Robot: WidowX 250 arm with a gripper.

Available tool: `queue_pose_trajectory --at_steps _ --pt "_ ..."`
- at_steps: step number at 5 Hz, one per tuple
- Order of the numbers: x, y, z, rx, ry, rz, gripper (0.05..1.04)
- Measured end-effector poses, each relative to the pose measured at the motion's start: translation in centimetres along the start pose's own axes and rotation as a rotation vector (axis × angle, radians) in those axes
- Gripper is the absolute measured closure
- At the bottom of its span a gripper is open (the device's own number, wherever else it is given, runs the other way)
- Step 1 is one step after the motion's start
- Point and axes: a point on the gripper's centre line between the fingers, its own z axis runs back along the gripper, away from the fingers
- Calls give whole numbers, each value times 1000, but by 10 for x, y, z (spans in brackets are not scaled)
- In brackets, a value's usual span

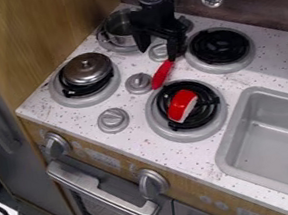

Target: Put the red spoon on top of the top right burner

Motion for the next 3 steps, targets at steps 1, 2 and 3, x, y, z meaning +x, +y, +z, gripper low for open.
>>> queue_pose_trajectory --at_steps 1,2,3 --pt "-9 -2 -17 -10 45 1 86" --pt "-8 -2 -41 -18 76 9 86" --pt "6 2 -56 -16 85 14 86"
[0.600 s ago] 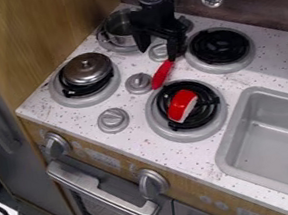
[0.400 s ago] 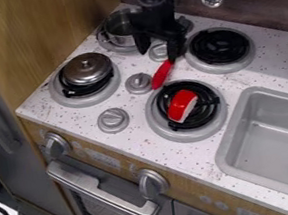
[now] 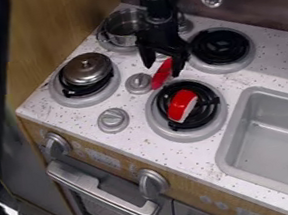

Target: Put the red spoon on top of the top right burner

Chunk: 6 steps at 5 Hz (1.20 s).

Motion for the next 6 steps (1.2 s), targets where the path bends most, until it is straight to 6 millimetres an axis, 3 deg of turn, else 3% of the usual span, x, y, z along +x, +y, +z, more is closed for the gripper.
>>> queue_pose_trajectory --at_steps 2,3,5,6 --pt "24 5 -21 -3 -19 18 86" --pt "28 9 -26 -2 -12 40 131" --pt "22 9 -30 6 -3 32 675" --pt "23 1 -29 0 -6 -4 730"
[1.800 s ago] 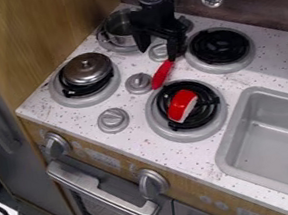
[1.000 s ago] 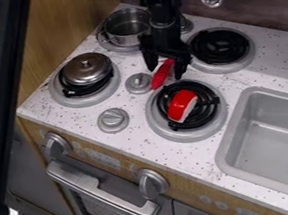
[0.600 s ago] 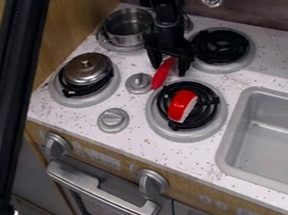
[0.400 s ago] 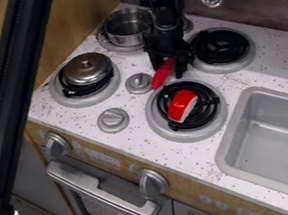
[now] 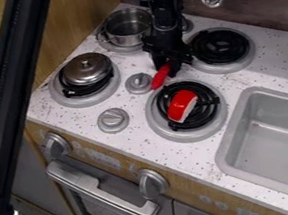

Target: Put the red spoon on top of the top right burner

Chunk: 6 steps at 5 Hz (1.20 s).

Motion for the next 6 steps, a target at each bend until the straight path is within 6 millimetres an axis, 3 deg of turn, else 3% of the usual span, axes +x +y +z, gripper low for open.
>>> queue_pose_trajectory --at_steps 1,3,5,6 --pt "4 -7 2 13 -2 -37 731" --pt "73 -79 43 33 -159 -205 731" --pt "90 -82 22 63 -122 -228 732" --pt "83 -81 17 65 -113 -230 688"
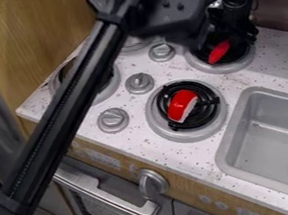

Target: Put the red spoon on top of the top right burner

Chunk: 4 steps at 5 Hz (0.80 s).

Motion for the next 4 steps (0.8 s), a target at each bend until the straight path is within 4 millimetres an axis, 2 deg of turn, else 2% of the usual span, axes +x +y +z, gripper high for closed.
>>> queue_pose_trajectory --at_steps 2,3,4 --pt "-22 3 6 -9 21 19 131" --pt "-35 -3 7 -26 35 20 85" --pt "-48 -7 18 -33 42 20 85"
